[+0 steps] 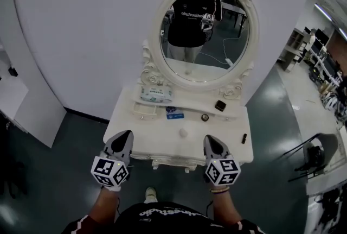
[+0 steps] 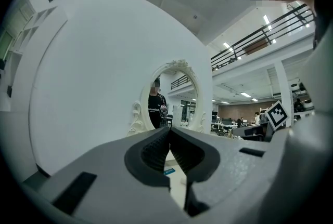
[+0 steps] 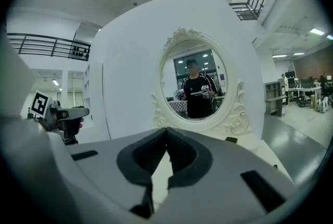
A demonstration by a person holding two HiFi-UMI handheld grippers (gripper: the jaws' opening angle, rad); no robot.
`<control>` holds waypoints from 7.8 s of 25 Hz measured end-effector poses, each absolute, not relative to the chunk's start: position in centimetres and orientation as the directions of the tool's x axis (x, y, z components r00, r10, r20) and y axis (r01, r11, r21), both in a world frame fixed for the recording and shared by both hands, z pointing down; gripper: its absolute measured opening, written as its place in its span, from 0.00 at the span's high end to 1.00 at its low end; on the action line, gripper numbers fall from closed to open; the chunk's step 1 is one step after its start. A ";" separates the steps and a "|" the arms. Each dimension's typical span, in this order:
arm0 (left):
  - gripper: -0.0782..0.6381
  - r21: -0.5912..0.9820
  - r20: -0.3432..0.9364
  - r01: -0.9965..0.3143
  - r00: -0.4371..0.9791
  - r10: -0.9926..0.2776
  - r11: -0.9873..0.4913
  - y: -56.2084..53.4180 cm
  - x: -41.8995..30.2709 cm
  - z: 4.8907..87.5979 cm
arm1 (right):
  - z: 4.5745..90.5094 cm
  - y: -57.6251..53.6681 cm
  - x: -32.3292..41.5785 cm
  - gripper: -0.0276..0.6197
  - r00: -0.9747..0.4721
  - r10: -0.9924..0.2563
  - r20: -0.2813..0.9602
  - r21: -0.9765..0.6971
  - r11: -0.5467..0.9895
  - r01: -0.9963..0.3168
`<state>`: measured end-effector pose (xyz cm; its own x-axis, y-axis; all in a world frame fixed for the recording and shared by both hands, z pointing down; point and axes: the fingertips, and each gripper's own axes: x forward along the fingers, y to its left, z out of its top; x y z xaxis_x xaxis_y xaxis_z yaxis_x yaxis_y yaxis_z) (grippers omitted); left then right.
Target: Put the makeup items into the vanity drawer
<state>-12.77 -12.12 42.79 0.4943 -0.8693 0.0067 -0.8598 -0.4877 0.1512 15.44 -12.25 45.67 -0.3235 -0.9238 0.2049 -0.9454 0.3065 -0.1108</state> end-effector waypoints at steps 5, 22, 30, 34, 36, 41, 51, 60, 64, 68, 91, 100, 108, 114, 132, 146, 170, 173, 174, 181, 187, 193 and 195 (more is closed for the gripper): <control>0.88 0.158 0.000 -0.842 0.523 -0.853 -0.516 -14.6 -13.4 42.5 | 44.9 -14.1 14.3 0.96 -0.306 -0.932 0.195 -0.092 0.294 -0.951; 0.88 0.177 -0.027 -0.785 0.600 -0.800 -0.594 -19.7 -13.5 42.8 | 45.3 -16.6 14.0 0.96 -0.222 -0.952 0.210 -0.064 0.213 -0.975; 0.88 0.172 -0.026 -0.791 0.593 -0.805 -0.588 -22.4 -13.2 42.9 | 45.1 -19.6 14.5 0.96 -0.217 -0.958 0.189 -0.046 0.212 -0.976; 0.88 0.151 -0.032 -0.800 0.584 -0.811 -0.581 -23.6 -12.9 41.9 | 44.1 -21.7 14.7 0.94 -0.222 -0.963 0.155 -0.039 0.218 -0.975; 0.88 0.137 -0.040 -0.804 0.580 -0.814 -0.579 -24.2 -12.7 41.3 | 43.8 -22.5 14.7 0.86 -0.237 -0.961 0.146 -0.043 0.233 -0.971; 0.88 0.124 -0.047 -0.804 0.580 -0.813 -0.581 -24.9 -11.8 40.6 | 44.4 -24.0 14.3 0.64 -0.295 -0.940 0.169 -0.045 0.292 -0.955; 0.88 0.112 -0.025 -0.800 0.590 -0.807 -0.589 -25.4 -9.5 41.2 | 50.1 -26.0 14.1 0.62 -0.363 -0.884 0.295 -0.037 0.369 -0.929; 0.88 0.107 0.011 -0.806 0.586 -0.810 -0.582 -26.6 -8.2 42.7 | 59.3 -28.1 14.5 0.63 -0.414 -0.786 0.459 -0.073 0.431 -0.900; 0.88 0.117 0.020 -0.808 0.583 -0.812 -0.577 -27.1 -7.4 43.0 | 63.8 -28.5 14.8 0.63 -0.425 -0.736 0.528 -0.086 0.451 -0.888; 0.88 0.117 0.036 -0.811 0.580 -0.814 -0.573 -27.3 -6.6 43.6 | 67.7 -28.5 14.7 0.63 -0.439 -0.681 0.585 -0.109 0.471 -0.876; 0.88 0.122 0.074 -0.861 0.504 -0.861 -0.493 -27.6 -7.2 44.7 | 78.6 -27.6 12.6 0.60 -0.483 -0.474 0.736 -0.160 0.571 -0.805; 0.88 0.126 0.072 -0.862 0.502 -0.862 -0.491 -27.9 -7.8 44.6 | 78.7 -27.3 11.7 0.70 -0.485 -0.457 0.746 -0.154 0.590 -0.792; 0.88 0.125 0.055 -0.861 0.501 -0.863 -0.492 -28.0 -8.2 44.1 | 78.5 -27.5 11.9 0.71 -0.468 -0.463 0.753 -0.132 0.590 -0.796; 0.88 0.127 0.035 -0.866 0.492 -0.870 -0.484 -28.1 -9.0 43.5 | 77.6 -28.0 12.0 0.71 -0.454 -0.482 0.749 -0.115 0.581 -0.806; 0.88 0.108 0.011 -0.916 0.391 -0.920 -0.387 -27.8 -14.2 43.1 | 67.1 -31.7 9.3 0.72 -0.510 -0.632 0.584 -0.062 0.592 -0.804; 0.88 0.102 0.011 -0.941 0.327 -0.945 -0.324 -26.5 -17.4 42.8 | 62.1 -34.3 2.9 0.72 -0.614 -0.623 0.485 -0.079 0.667 -0.741; 0.88 0.089 0.086 -0.995 0.051 -0.995 -0.043 -20.6 -25.8 43.7 | 69.3 -38.4 -8.7 0.71 -0.694 -0.431 0.577 -0.117 0.797 -0.592; 0.88 0.089 0.093 -0.996 0.030 -0.995 -0.022 -20.1 -26.1 43.9 | 70.1 -38.9 -8.7 0.71 -0.681 -0.438 0.587 -0.103 0.794 -0.600; 0.88 0.089 0.095 -0.996 0.025 -0.995 -0.017 -19.9 -26.2 43.9 | 70.3 -39.1 -8.7 0.71 -0.678 -0.440 0.589 -0.100 0.793 -0.601; 0.88 0.093 0.103 -0.996 0.017 -0.994 -0.007 -19.6 -26.1 44.2 | 71.1 -39.2 -8.6 0.67 -0.660 -0.449 0.602 -0.053 0.803 -0.594; 0.88 0.097 0.100 -0.995 0.035 -0.994 -0.025 -20.2 -25.4 44.3 | 70.2 -39.0 -8.0 0.64 -0.670 -0.454 0.587 -0.068 0.797 -0.600; 0.88 0.098 0.090 -0.994 0.064 -0.994 -0.055 -21.2 -24.5 44.0 | 68.7 -38.8 -6.9 0.65 -0.674 -0.478 0.563 -0.077 0.781 -0.619; 0.88 0.101 0.085 -0.993 0.074 -0.994 -0.065 -21.5 -24.1 43.9 | 68.3 -38.9 -6.2 0.65 -0.671 -0.492 0.555 -0.078 0.772 -0.631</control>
